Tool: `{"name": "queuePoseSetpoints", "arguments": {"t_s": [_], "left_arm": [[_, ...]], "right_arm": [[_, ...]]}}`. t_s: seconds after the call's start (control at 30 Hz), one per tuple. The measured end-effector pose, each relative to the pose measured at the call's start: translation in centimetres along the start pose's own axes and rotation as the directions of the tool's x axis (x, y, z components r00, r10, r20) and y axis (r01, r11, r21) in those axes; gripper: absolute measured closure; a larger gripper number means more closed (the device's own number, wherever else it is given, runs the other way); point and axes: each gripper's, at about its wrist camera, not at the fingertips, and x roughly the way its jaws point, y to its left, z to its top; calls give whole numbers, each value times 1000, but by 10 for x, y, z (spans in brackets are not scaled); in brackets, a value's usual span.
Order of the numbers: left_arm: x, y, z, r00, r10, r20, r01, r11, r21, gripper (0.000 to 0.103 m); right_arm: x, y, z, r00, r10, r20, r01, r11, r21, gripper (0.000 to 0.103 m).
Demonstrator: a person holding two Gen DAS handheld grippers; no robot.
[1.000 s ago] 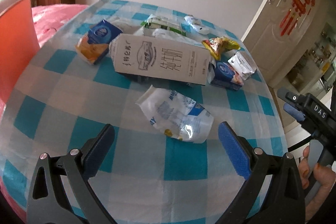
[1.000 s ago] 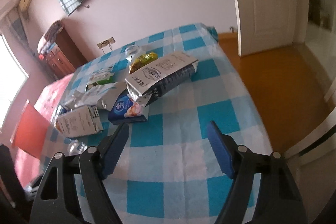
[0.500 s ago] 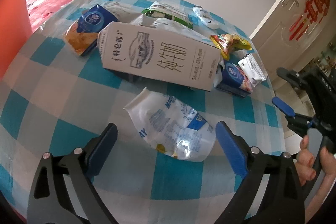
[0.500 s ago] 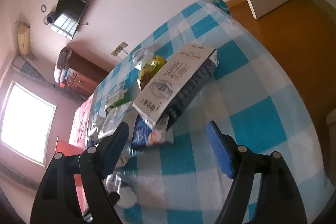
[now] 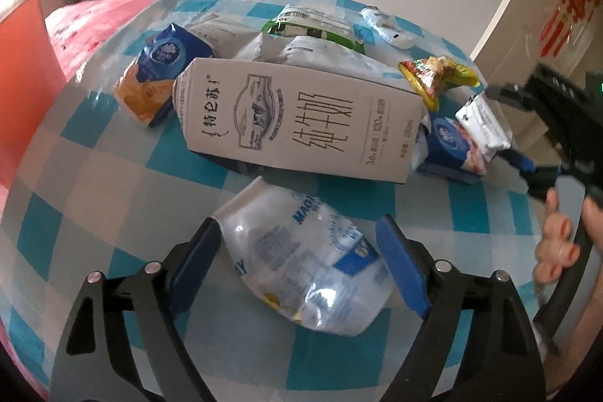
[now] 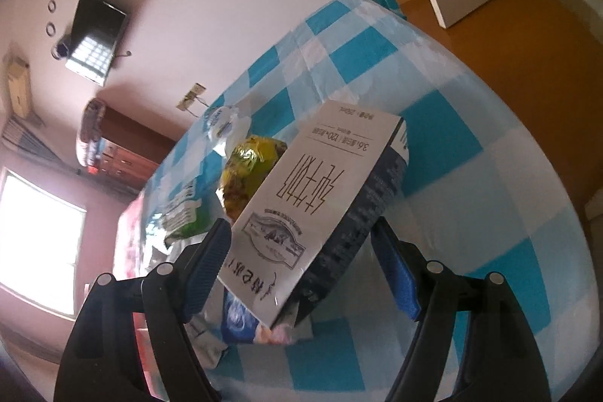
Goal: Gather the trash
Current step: 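Grasp the crumpled white pouch with left tool while right tool grasps the milk carton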
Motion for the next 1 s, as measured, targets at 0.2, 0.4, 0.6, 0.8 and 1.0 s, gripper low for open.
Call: {"name": "queuePoseSetpoints", "arguments": {"t_s": [0.2, 0.4, 0.6, 0.8, 1.0], "left_arm": [[-4, 7, -2, 1000, 12, 17, -12, 1000, 19, 34], [-8, 20, -2, 1000, -11, 27, 11, 1000, 14, 53], [-11, 33, -4, 998, -62, 33, 62, 998, 3, 60], [-16, 56, -8, 992, -119, 44, 121, 992, -48, 65], [-20, 70, -11, 988, -149, 46, 152, 986, -71, 66]], "right_arm": [[15, 17, 7, 995, -94, 26, 96, 991, -95, 19], [25, 26, 1, 994, -102, 31, 105, 980, -168, 14], [18, 25, -4, 995, -82, 51, 89, 983, -158, 25], [6, 26, -12, 994, -74, 80, 87, 980, -178, 33], [-17, 36, -18, 991, -53, 121, 80, 968, -236, 64]]}}
